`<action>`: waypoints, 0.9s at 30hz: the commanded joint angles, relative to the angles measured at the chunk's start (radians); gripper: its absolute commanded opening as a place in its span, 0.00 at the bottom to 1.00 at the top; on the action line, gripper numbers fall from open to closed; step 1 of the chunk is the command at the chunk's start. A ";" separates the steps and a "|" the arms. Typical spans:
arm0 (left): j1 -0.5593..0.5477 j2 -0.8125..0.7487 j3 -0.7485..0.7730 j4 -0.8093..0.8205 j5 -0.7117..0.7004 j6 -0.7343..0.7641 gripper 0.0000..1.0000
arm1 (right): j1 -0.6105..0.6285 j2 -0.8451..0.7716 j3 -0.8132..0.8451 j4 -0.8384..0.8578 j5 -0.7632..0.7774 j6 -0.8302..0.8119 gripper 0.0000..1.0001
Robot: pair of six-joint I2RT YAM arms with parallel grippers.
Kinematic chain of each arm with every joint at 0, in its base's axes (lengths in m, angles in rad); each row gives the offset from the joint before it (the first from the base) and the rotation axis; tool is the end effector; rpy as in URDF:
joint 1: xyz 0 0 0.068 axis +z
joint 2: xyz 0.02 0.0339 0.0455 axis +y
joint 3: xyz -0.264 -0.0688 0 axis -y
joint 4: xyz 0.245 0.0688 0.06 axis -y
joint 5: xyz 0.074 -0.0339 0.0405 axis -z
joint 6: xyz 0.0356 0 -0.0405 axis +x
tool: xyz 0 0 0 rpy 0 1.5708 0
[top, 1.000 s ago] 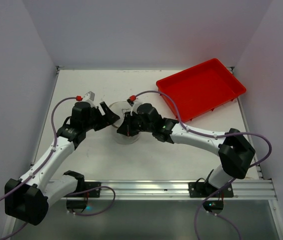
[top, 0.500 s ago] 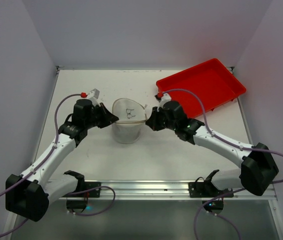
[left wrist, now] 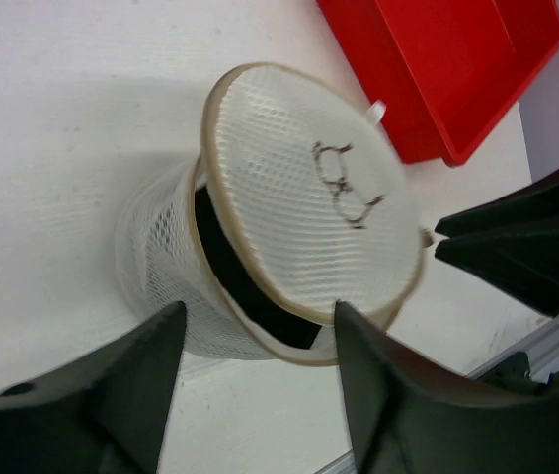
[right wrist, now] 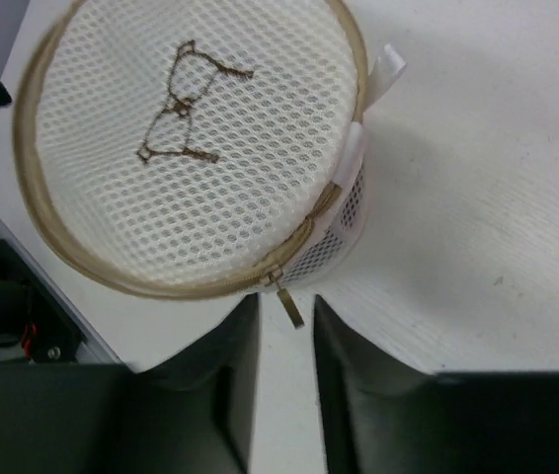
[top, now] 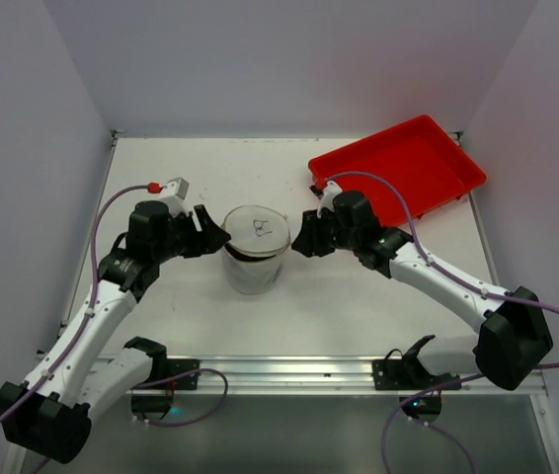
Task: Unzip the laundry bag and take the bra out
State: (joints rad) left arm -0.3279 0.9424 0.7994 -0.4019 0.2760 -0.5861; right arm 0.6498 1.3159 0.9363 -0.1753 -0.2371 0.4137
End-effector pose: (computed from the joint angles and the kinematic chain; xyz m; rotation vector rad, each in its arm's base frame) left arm 0.1942 -0.0763 0.2954 -0.1126 2.2042 -0.8211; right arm 0.2302 0.1855 0.2767 -0.4099 2.1995 0.8593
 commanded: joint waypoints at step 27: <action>0.030 0.081 -0.018 0.049 -0.130 0.009 0.57 | 0.108 -0.323 -0.057 -0.118 0.180 0.060 0.99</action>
State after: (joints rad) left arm -0.3027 1.0851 0.8413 -0.4114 0.0872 -0.5217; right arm 0.7570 1.0195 0.8745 -0.3199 -0.0624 0.4633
